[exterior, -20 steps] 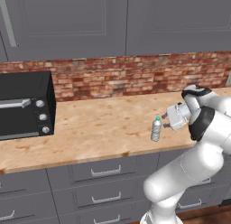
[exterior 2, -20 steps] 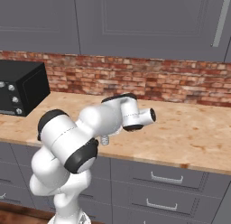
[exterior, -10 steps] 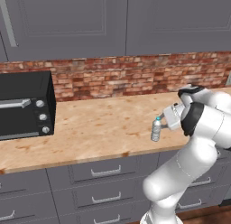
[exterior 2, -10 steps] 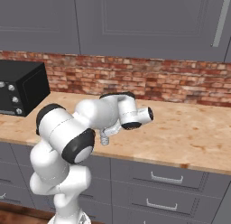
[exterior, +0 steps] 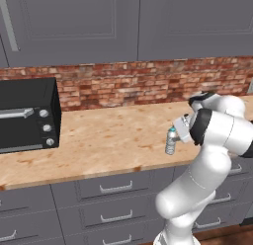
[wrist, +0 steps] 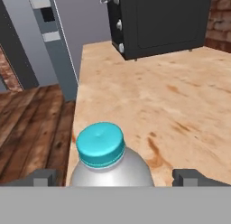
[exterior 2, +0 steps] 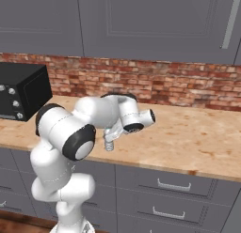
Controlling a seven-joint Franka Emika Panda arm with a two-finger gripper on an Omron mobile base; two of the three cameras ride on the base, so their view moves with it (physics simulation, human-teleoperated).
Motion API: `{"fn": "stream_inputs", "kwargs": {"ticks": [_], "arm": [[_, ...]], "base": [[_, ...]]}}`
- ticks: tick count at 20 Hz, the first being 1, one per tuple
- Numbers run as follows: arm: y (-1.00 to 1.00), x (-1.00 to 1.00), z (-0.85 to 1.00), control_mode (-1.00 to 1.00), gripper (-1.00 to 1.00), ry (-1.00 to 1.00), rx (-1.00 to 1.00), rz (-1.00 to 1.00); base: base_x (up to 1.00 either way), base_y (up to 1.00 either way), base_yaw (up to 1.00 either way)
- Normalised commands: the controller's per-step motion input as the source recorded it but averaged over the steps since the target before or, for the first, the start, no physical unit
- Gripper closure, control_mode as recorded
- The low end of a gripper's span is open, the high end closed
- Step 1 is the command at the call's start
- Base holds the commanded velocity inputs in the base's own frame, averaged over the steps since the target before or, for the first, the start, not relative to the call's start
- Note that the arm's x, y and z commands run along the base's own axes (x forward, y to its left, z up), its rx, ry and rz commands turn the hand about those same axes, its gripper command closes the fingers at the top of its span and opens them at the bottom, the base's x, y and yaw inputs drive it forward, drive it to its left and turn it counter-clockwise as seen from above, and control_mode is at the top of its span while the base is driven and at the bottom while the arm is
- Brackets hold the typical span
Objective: Take the bottled waters from the counter and place them in the freezer to freeze. Close the freezer door after placing the bottles.
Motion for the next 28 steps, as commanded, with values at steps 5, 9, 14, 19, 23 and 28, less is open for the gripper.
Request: {"fn": "stream_inputs", "kwargs": {"ticks": [5, 9, 14, 19, 23, 28], "arm": [[0.13, 0.0, -0.19, -1.0, -1.0, 0.06, 0.0, 0.06], [0.08, 0.0, -0.19, -1.0, -1.0, 0.02, 0.0, 0.05], [0.0, 0.0, -0.13, -1.0, -1.0, 0.0, 0.0, 0.04], [0.0, -0.02, -0.05, -1.0, 1.0, 0.0, 0.01, 0.01], [0.0, 0.0, 0.0, -1.0, 1.0, 0.0, 0.0, 0.0], [0.0, 0.0, 0.0, -1.0, 1.0, 0.0, 0.0, 0.0]], "base": [[0.0, 0.0, 0.0], [0.0, 0.0, 0.0], [0.0, 0.0, 0.0], [0.0, 0.0, 0.0], [0.0, 0.0, 0.0], [0.0, 0.0, 0.0]]}}
